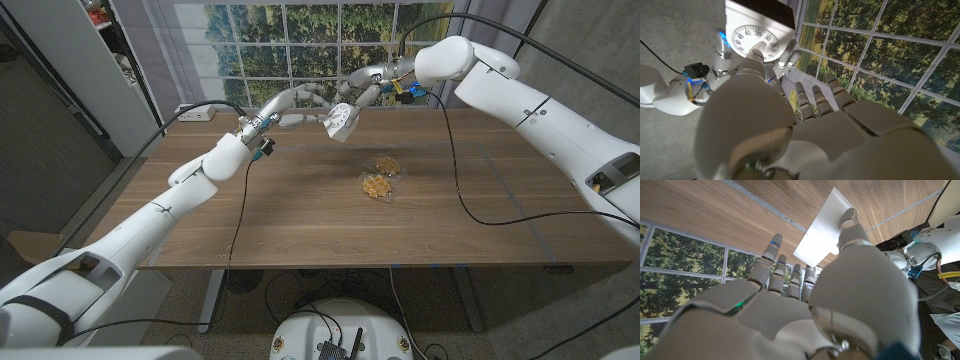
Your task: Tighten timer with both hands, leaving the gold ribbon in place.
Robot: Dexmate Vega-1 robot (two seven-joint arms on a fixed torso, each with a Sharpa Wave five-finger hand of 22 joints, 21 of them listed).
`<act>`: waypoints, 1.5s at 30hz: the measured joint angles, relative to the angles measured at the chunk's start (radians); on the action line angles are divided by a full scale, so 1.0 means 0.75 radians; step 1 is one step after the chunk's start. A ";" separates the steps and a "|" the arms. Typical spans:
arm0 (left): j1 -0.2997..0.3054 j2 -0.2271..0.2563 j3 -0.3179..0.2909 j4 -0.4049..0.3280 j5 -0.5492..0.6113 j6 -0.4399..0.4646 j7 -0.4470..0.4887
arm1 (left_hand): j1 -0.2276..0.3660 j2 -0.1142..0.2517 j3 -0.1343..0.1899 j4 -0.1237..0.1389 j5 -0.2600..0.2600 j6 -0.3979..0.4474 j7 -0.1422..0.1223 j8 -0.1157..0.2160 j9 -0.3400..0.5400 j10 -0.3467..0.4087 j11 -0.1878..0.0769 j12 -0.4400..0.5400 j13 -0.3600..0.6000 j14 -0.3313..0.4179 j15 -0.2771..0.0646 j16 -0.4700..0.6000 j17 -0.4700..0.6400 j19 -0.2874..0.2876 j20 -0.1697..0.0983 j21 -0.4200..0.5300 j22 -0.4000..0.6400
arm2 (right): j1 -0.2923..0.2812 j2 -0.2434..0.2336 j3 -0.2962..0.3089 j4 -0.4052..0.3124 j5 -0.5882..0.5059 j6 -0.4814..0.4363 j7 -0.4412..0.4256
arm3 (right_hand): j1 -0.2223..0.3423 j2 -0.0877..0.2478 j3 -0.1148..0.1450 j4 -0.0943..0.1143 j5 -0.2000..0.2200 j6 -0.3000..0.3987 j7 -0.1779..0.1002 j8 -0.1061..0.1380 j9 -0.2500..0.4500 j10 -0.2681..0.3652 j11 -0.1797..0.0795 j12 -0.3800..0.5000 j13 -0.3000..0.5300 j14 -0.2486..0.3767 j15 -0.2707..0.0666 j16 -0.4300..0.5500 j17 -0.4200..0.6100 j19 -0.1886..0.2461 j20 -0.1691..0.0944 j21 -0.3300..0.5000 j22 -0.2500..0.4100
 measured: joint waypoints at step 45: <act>-0.149 0.015 0.088 0.045 0.195 -0.031 -0.023 | 0.040 0.055 -0.011 0.001 0.030 0.117 0.012 0.005 -0.023 0.009 -0.044 -0.010 -0.019 0.005 -0.005 0.006 0.000 -0.005 0.005 -0.010 0.006 | -0.007 0.003 0.010 0.035 0.034 0.045 -0.016 | 0.000 0.000 -0.004 0.004 0.003 0.000 0.000 0.000 0.000 0.000 0.000 0.000 0.000 0.001 0.001 0.000 0.000 0.000 0.000 0.000 0.000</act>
